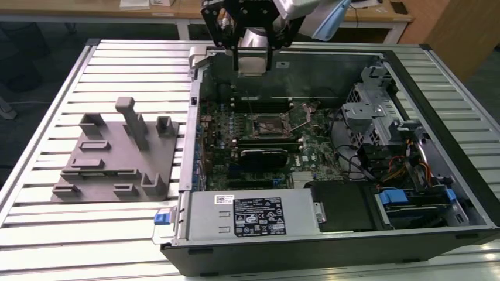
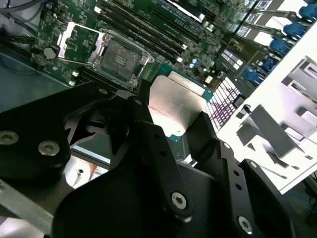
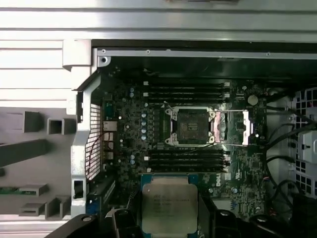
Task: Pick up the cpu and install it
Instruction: 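Pick up the cpu and move it towards the insertion slot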
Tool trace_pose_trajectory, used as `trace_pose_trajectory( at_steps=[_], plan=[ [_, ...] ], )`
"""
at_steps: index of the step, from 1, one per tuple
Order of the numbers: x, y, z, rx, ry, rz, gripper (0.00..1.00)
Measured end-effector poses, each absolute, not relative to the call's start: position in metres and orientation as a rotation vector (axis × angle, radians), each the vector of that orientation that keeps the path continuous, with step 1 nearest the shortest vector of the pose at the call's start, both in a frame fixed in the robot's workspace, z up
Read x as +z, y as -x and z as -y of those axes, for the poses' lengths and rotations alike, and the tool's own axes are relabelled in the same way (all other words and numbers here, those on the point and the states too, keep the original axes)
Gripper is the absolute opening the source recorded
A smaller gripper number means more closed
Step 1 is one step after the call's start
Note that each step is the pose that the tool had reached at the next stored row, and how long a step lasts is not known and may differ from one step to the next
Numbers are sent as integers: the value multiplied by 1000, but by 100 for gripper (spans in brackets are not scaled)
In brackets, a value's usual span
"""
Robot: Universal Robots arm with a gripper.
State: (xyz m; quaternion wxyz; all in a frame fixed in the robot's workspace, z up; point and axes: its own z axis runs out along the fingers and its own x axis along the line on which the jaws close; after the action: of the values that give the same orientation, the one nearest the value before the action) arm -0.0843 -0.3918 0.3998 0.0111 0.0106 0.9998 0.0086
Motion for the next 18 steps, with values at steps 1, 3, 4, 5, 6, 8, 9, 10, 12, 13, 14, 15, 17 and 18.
trace_pose_trajectory(
  at_steps=[1, 3, 4, 5, 6, 8, 9, 10, 12, 13, 14, 15, 17, 18],
  plan=[
    [398, 82, 392, 27, -33, -3119, 54],
    [395, 78, 392, 27, -33, -3120, 54],
    [393, 77, 392, 27, -33, -3120, 54],
    [391, 75, 392, 27, -33, -3120, 54],
    [389, 74, 392, 27, -33, -3121, 54],
    [386, 70, 392, 27, -33, -3121, 54],
    [384, 68, 392, 27, -33, -3121, 54],
    [382, 66, 392, 27, -33, -3121, 54],
    [379, 63, 392, 27, -33, -3121, 54],
    [375, 60, 392, 27, -33, -3121, 54],
    [373, 59, 392, 27, -33, -3121, 54],
    [371, 58, 392, 27, -33, -3121, 54],
    [366, 55, 392, 27, -33, -3121, 54],
    [362, 53, 392, 27, -33, -3121, 54]
  ],
)
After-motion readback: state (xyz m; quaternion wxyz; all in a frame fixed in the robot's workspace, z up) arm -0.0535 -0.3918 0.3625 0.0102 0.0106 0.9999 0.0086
